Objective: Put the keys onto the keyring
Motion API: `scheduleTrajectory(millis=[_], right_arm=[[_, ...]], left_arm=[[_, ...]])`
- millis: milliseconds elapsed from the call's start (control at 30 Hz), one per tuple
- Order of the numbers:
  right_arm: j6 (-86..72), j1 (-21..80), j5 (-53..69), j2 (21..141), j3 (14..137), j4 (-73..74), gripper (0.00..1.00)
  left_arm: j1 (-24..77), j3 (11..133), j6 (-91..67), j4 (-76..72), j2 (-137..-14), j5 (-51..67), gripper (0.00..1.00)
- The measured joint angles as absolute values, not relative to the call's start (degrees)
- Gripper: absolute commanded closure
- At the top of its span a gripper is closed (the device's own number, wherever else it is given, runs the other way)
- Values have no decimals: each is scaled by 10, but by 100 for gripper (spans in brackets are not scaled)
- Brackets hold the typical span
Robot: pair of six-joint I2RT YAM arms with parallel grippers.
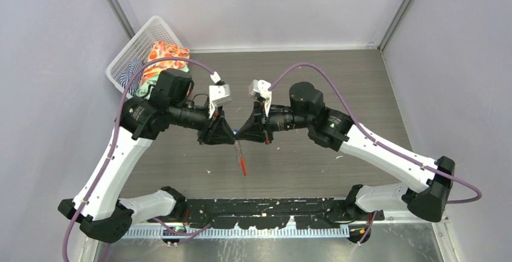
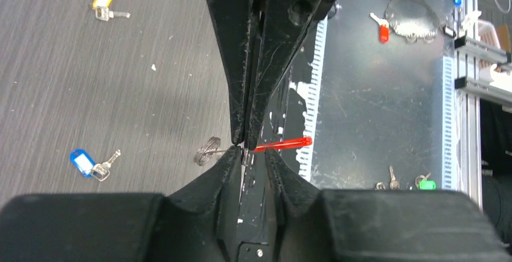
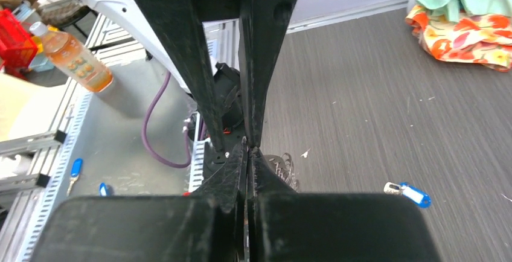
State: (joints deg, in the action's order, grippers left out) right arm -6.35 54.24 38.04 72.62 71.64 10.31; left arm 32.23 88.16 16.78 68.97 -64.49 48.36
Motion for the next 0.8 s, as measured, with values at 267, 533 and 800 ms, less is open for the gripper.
scheduleTrajectory(millis=[267,533,800], right_arm=[[-95,545,296,644,594,-37,99],[-154,545,252,587,516,-201,99],[-243,545,236,588,453,-365,99]], left_arm=[[317,882,91,622,-604,458,75],[307,825,21,564,-536,459,48],[307,773,-62,481,-556,499,33]])
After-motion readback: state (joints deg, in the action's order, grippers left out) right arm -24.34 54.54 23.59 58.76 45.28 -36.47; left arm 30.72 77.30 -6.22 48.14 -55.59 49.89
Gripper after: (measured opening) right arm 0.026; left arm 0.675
